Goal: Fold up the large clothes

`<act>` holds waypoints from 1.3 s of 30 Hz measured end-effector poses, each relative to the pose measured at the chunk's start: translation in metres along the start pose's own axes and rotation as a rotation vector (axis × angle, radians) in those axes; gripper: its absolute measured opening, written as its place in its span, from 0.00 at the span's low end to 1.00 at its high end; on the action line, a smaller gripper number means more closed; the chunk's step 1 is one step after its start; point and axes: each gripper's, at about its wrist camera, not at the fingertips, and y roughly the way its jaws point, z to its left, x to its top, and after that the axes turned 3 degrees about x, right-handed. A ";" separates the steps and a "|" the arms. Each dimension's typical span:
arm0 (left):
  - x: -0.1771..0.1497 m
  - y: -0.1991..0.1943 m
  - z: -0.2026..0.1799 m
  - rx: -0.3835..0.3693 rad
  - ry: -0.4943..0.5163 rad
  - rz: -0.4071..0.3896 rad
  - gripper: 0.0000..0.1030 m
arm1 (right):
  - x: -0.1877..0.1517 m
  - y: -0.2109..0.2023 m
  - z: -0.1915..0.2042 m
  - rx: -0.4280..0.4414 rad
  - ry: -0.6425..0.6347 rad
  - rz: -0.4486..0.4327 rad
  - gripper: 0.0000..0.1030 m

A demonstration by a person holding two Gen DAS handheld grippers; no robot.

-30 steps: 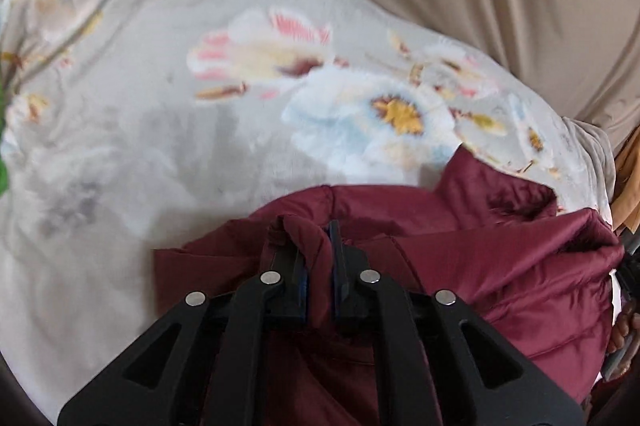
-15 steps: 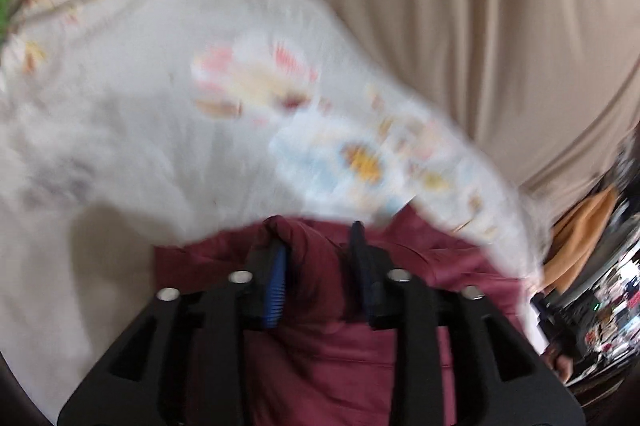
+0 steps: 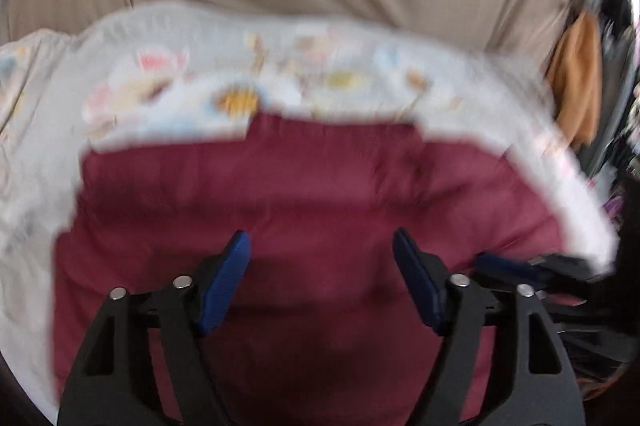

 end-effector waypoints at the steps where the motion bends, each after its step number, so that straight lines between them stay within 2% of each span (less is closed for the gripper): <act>1: -0.007 0.004 0.002 0.009 0.014 -0.012 0.69 | -0.006 -0.004 -0.011 -0.024 0.015 -0.003 0.08; 5: -0.019 -0.004 0.022 0.106 0.052 -0.064 0.69 | -0.028 -0.038 -0.063 -0.130 0.131 -0.027 0.00; 6: -0.022 -0.008 0.037 0.132 0.031 -0.064 0.69 | -0.037 -0.050 -0.082 -0.147 0.184 -0.035 0.00; 9: -0.027 -0.017 0.082 0.176 -0.064 -0.050 0.69 | -0.057 -0.072 -0.120 -0.117 0.326 -0.050 0.00; 11: -0.029 -0.024 0.105 0.199 -0.114 -0.032 0.68 | -0.062 -0.087 -0.127 -0.185 0.351 -0.052 0.00; 13: -0.023 -0.034 0.118 0.226 -0.165 -0.015 0.67 | -0.055 -0.099 -0.125 -0.245 0.356 -0.056 0.00; 14: -0.018 -0.038 0.120 0.222 -0.177 -0.018 0.67 | -0.041 -0.103 -0.121 -0.244 0.345 -0.069 0.08; 15: -0.005 -0.043 0.119 0.185 -0.184 -0.033 0.67 | -0.029 -0.105 -0.117 -0.229 0.330 -0.083 0.13; 16: 0.007 -0.047 0.114 0.148 -0.182 -0.052 0.68 | -0.008 -0.105 -0.110 -0.210 0.302 -0.109 0.13; 18: 0.032 -0.046 0.100 0.121 -0.158 -0.084 0.74 | 0.022 -0.099 -0.096 -0.194 0.249 -0.138 0.13; 20: 0.052 -0.031 0.082 0.128 -0.104 -0.094 0.80 | 0.056 -0.069 -0.084 -0.209 0.174 -0.129 0.13; 23: 0.070 0.020 0.072 0.198 -0.063 -0.019 0.79 | 0.081 -0.014 -0.092 -0.251 0.135 -0.051 0.12; 26: 0.064 0.053 0.084 0.229 -0.084 0.048 0.79 | 0.073 0.027 -0.127 -0.325 0.184 0.030 0.10; 27: 0.058 0.061 0.092 0.235 -0.100 0.061 0.81 | 0.066 0.033 -0.144 -0.321 0.238 0.042 0.00; 29: 0.051 0.065 0.102 0.206 -0.126 0.050 0.82 | 0.053 0.030 -0.174 -0.206 0.375 0.017 0.00; 31: 0.047 0.065 0.101 0.210 -0.120 0.036 0.83 | 0.046 0.029 -0.180 -0.176 0.397 0.003 0.00; 36: 0.043 0.073 0.098 0.222 -0.118 0.030 0.85 | 0.043 0.033 -0.170 -0.229 0.346 0.001 0.00; 39: 0.042 0.074 0.101 0.206 -0.134 0.033 0.85 | 0.041 0.032 -0.178 -0.179 0.391 -0.020 0.00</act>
